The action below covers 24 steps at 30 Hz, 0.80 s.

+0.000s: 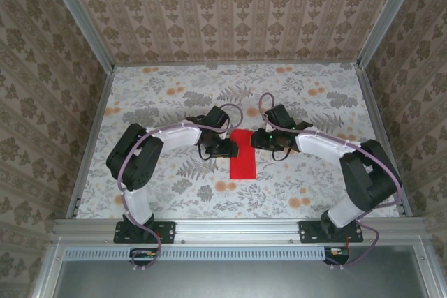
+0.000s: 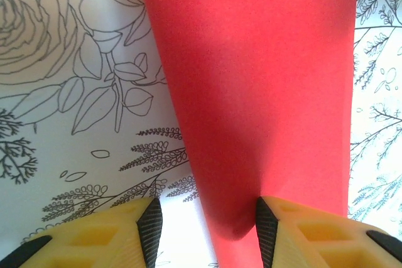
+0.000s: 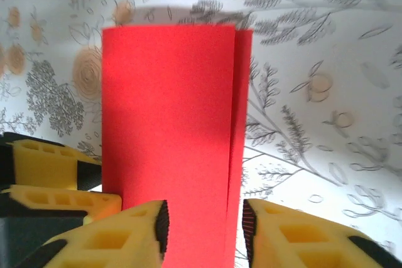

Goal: Fold a paper plane with a square sheet of paper (fold left side to right side)
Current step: First fold in half a square sheet of paper at the center of the table.

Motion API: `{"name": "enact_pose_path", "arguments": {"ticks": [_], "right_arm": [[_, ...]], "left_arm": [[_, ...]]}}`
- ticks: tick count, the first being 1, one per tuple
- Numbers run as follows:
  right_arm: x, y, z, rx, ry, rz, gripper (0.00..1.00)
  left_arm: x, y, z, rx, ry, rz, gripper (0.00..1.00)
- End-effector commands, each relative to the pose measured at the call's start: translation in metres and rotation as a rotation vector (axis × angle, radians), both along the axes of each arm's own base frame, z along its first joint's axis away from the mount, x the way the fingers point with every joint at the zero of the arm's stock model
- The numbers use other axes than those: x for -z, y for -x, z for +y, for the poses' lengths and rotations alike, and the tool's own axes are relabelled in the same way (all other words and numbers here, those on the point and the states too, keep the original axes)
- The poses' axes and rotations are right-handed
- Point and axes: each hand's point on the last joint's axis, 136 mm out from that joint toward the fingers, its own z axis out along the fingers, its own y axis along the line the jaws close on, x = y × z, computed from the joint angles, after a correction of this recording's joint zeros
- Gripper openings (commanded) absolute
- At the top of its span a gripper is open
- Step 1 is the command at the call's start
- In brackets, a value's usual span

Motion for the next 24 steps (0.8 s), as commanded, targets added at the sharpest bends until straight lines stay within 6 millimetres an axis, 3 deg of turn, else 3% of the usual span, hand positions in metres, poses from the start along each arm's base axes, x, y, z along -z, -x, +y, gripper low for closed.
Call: {"name": "enact_pose_path", "arguments": {"ticks": [1, 7, 24], "right_arm": [[-0.001, 0.003, -0.028, 0.068, 0.076, -0.02, 0.48], [-0.004, 0.005, -0.039, 0.09, 0.089, -0.032, 0.53], [-0.013, 0.006, -0.043, 0.099, 0.094, -0.064, 0.56]], "left_arm": [[0.018, 0.01, 0.005, 0.029, -0.063, 0.036, 0.47], [0.019, 0.011, 0.002, 0.046, -0.072, 0.04, 0.48], [0.031, 0.015, -0.002, 0.075, -0.134, 0.083, 0.51]]}}
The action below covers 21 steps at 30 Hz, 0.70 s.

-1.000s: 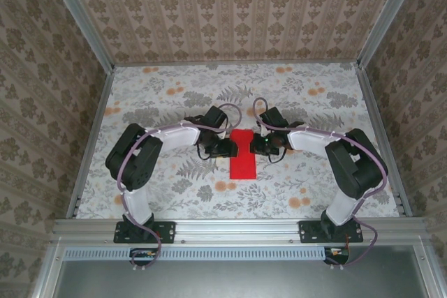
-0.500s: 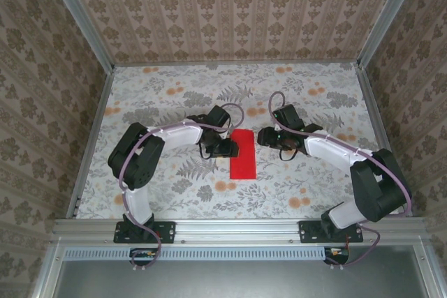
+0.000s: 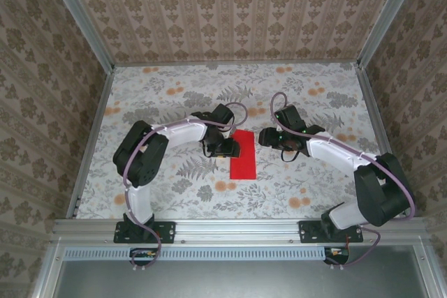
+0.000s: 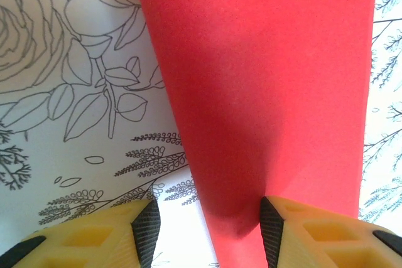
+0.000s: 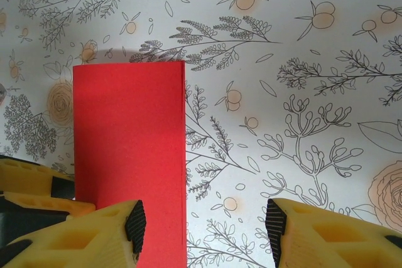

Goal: Fold a paper plane with a square sheet of paper (fold left side to right side)
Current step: First fold in half a square sheet of paper at the center of the table.

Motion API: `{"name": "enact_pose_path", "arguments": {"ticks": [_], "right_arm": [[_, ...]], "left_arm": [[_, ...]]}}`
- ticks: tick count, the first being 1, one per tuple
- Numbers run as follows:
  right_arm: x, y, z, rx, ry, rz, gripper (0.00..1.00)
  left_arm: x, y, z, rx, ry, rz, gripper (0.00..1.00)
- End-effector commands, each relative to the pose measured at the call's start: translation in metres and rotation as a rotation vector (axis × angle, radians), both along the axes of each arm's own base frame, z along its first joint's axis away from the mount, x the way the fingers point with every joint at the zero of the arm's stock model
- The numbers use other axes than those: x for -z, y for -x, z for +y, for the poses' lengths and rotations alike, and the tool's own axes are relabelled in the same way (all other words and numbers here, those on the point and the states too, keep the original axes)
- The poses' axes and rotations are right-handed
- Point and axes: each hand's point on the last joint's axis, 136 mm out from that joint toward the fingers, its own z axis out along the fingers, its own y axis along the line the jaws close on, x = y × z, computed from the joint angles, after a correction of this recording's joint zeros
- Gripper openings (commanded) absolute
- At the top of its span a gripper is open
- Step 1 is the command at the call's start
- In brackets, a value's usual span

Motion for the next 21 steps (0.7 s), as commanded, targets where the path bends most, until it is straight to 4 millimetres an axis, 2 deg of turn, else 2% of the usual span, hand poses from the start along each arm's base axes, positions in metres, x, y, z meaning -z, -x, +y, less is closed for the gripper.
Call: {"name": "enact_pose_path", "arguments": {"ticks": [1, 21], "right_arm": [[-0.0021, 0.0045, -0.0086, 0.005, 0.033, -0.009, 0.57], [-0.0013, 0.0062, -0.009, 0.003, 0.032, -0.005, 0.57]], "left_arm": [[0.0298, 0.0154, 0.001, 0.042, -0.061, 0.054, 0.51], [0.0386, 0.0162, 0.0023, 0.016, -0.097, 0.084, 0.52]]}}
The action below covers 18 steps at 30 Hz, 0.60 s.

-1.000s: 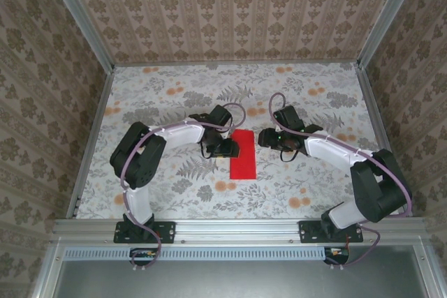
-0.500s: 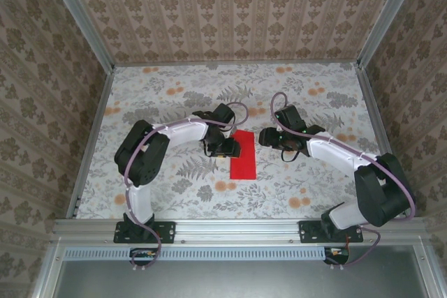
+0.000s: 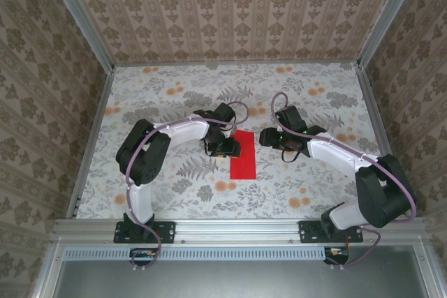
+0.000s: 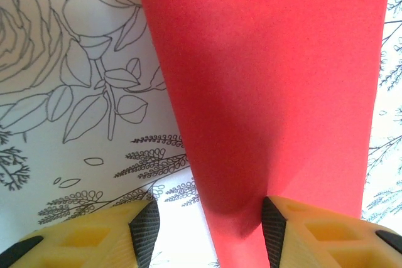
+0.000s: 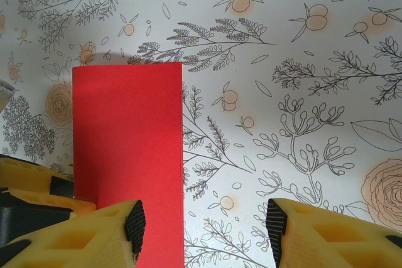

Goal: Fold a paper plane with a square sheet of paper (fold left side to right side)
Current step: First fold in half a square sheet of paper at the center of the table.

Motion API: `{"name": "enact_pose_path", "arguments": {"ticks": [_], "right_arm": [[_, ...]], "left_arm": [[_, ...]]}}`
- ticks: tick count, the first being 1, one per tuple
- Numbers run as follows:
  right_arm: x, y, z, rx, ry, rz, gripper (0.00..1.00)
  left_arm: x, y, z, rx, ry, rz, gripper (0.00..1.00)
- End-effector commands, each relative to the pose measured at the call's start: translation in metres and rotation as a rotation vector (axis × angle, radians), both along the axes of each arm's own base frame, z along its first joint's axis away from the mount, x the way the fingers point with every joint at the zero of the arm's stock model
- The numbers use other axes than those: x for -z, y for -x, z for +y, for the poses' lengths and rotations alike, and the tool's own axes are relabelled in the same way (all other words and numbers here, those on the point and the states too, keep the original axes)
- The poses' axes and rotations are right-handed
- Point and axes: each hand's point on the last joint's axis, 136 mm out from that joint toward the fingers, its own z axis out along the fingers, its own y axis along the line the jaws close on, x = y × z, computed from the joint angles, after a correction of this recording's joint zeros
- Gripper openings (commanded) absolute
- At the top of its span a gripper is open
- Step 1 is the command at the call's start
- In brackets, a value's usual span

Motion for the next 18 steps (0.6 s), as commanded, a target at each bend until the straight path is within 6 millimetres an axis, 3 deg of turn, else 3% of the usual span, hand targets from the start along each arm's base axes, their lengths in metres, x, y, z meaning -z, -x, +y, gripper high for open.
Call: {"name": "enact_pose_path", "arguments": {"ticks": [1, 18], "right_arm": [[0.0002, 0.0056, -0.0064, -0.003, 0.025, 0.004, 0.57], [0.004, 0.0063, -0.002, -0.014, 0.007, 0.019, 0.57]], "left_arm": [[0.036, 0.0159, 0.0022, 0.017, -0.066, 0.061, 0.52], [0.0381, 0.0169, 0.0006, 0.021, -0.064, 0.071, 0.52]]}}
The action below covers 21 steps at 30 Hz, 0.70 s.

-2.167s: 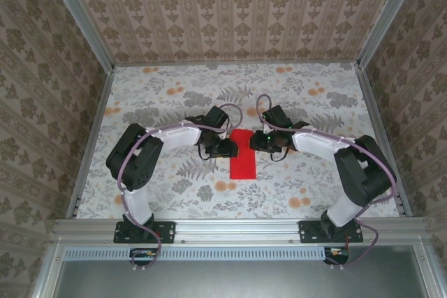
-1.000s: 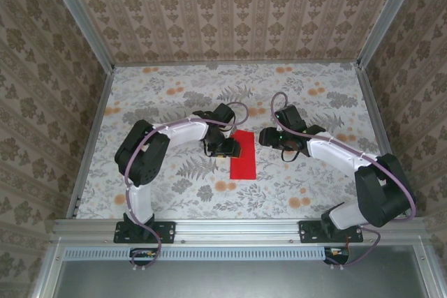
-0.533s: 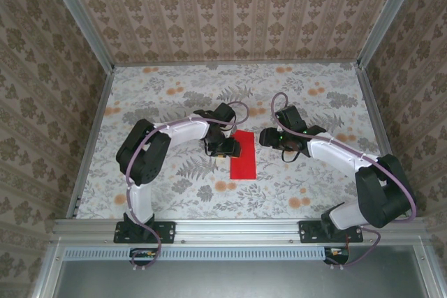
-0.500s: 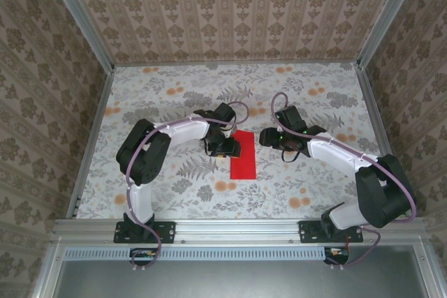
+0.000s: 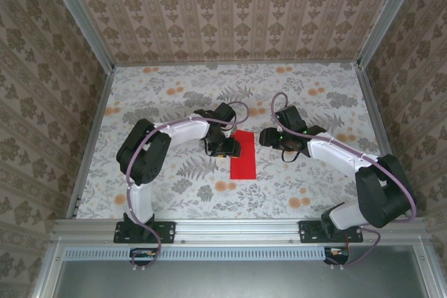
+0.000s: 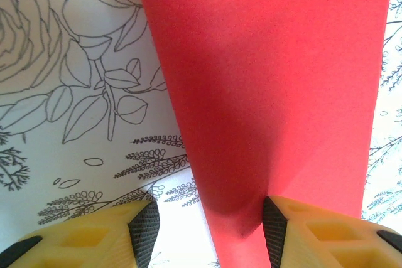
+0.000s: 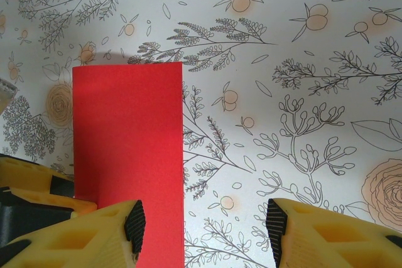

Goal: Fold a paper plane with a square sheet of paper (fold left side to right side)
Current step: First fold in half a square sheet of paper at the center of the table.

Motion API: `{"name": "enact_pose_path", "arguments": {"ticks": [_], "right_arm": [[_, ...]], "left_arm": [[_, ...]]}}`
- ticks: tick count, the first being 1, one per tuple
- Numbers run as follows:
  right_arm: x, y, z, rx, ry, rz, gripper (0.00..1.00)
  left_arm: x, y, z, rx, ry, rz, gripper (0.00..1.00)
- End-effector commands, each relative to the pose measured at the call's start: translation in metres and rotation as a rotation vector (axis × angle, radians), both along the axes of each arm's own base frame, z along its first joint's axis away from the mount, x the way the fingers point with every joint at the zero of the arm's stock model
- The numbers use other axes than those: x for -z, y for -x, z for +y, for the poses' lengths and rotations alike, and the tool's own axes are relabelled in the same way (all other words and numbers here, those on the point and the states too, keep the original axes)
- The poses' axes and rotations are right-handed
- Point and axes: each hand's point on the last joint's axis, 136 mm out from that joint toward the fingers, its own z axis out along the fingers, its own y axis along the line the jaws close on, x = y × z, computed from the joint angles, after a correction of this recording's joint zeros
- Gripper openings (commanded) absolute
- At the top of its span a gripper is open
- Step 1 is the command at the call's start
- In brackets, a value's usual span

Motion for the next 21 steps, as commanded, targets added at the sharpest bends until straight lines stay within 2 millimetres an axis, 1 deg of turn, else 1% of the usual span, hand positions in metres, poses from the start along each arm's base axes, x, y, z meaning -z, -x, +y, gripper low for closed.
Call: {"name": "enact_pose_path", "arguments": {"ticks": [1, 21], "right_arm": [[0.0037, 0.0062, -0.0021, -0.014, 0.008, 0.019, 0.57], [0.0096, 0.0076, 0.0034, -0.026, -0.013, 0.044, 0.57]], "left_arm": [[0.0386, 0.0171, 0.0009, 0.02, -0.061, 0.068, 0.53], [0.0415, 0.016, -0.0005, 0.009, -0.067, 0.073, 0.54]]}}
